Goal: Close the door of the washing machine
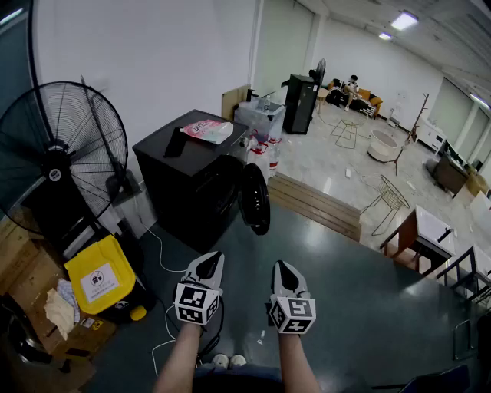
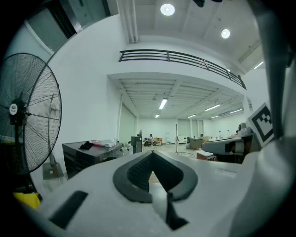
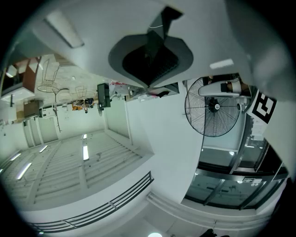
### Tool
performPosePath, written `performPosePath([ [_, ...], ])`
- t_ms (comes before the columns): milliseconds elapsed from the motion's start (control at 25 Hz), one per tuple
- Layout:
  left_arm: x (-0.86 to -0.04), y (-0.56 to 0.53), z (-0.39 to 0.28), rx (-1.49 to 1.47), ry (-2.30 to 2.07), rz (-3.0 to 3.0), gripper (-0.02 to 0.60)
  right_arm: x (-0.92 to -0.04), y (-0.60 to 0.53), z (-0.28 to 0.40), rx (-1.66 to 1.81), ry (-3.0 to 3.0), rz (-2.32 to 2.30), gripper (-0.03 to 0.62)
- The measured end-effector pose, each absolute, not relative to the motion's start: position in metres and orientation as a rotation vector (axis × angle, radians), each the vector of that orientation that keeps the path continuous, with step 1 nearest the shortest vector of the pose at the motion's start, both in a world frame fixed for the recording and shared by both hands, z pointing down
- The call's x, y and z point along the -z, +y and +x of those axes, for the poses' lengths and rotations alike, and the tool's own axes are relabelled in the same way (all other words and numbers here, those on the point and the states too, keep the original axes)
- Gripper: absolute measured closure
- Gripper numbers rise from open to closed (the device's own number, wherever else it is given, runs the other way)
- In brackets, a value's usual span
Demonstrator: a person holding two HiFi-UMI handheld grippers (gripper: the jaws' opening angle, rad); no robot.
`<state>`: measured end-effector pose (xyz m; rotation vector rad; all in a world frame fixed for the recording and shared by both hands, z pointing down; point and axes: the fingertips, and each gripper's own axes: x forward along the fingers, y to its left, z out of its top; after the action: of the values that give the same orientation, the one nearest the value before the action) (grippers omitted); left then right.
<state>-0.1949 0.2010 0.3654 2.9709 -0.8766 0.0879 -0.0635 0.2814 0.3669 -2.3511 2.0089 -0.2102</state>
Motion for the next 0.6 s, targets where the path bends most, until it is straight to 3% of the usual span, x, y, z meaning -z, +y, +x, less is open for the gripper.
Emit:
performPosePath([
  [600,-0.376,0.199,-0.19,-0.11,-0.867,2.955,0.575,-0.38,0.285,-0.06,0.258,1.988,-2.336,0.582],
])
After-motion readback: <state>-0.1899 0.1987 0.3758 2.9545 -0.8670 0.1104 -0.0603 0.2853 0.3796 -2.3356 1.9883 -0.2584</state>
